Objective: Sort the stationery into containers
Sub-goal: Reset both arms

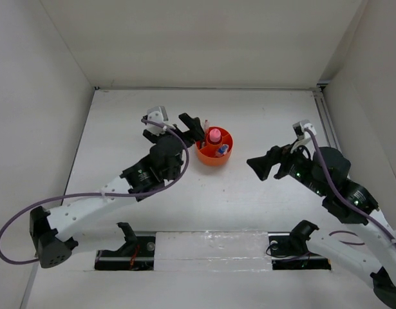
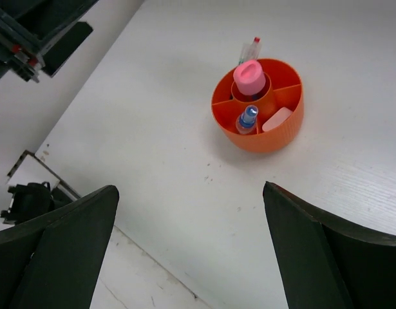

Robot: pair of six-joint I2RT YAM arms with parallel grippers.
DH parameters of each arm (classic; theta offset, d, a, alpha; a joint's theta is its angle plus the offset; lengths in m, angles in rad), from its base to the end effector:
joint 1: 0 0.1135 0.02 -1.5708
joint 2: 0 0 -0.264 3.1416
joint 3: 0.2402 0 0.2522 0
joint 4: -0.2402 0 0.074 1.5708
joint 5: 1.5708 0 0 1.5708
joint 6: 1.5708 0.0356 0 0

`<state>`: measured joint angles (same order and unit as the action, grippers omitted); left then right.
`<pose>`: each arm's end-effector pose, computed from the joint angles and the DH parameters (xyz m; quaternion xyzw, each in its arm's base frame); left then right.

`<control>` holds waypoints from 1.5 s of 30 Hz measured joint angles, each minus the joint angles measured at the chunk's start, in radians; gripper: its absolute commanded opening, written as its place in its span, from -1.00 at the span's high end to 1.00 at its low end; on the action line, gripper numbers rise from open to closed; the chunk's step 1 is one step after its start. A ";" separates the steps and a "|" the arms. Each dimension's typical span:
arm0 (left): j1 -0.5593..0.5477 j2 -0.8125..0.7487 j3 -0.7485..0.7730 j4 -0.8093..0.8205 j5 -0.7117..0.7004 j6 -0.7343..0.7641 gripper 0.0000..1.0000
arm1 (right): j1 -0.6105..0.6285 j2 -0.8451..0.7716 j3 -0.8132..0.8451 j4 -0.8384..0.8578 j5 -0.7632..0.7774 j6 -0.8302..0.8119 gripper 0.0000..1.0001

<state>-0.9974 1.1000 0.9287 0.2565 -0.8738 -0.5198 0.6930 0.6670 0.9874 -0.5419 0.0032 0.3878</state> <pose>0.1577 -0.1938 0.3744 -0.1579 0.6692 -0.2514 0.6813 0.1025 0.0849 0.3868 -0.1177 0.7720 0.3203 0.5363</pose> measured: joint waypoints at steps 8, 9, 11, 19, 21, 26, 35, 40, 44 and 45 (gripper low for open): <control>0.000 -0.137 0.266 -0.729 -0.045 -0.316 -0.99 | 0.000 -0.099 0.164 -0.139 0.150 0.017 -1.00; 0.000 -0.172 0.268 -0.803 -0.048 -0.338 -0.99 | 0.000 -0.108 0.181 -0.157 0.168 0.021 -1.00; 0.000 -0.248 0.267 -0.925 -0.054 -0.367 -0.99 | 0.000 -0.129 0.212 -0.194 0.205 0.027 -1.00; 0.000 -0.599 0.188 -1.204 -0.077 -0.455 -0.99 | 0.000 -0.217 0.279 -0.331 0.280 0.035 -1.00; 0.003 -0.681 0.155 -1.214 -0.072 -0.454 -0.99 | 0.000 -0.245 0.280 -0.354 0.286 0.035 -1.00; 0.008 -0.782 0.126 -1.207 -0.069 -0.447 -0.99 | 0.000 -0.303 0.249 -0.386 0.289 0.039 -1.00; 0.058 -0.690 0.109 -1.169 -0.068 -0.421 -0.99 | 0.000 -0.307 0.242 -0.400 0.331 0.047 -1.00; 0.058 -0.657 0.109 -1.162 -0.063 -0.420 -0.99 | 0.000 -0.307 0.242 -0.397 0.345 0.047 -1.00; 0.058 -0.689 0.109 -1.159 -0.062 -0.419 -0.99 | 0.000 -0.307 0.242 -0.395 0.350 0.047 -1.00; 0.058 -0.701 0.109 -1.159 -0.063 -0.419 -0.99 | 0.000 -0.307 0.241 -0.393 0.350 0.047 -1.00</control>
<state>-0.9394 0.3988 1.0378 -0.9028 -0.9363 -0.9390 0.6930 0.3603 1.2285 -0.9348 0.3531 0.4343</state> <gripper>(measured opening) 0.993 0.999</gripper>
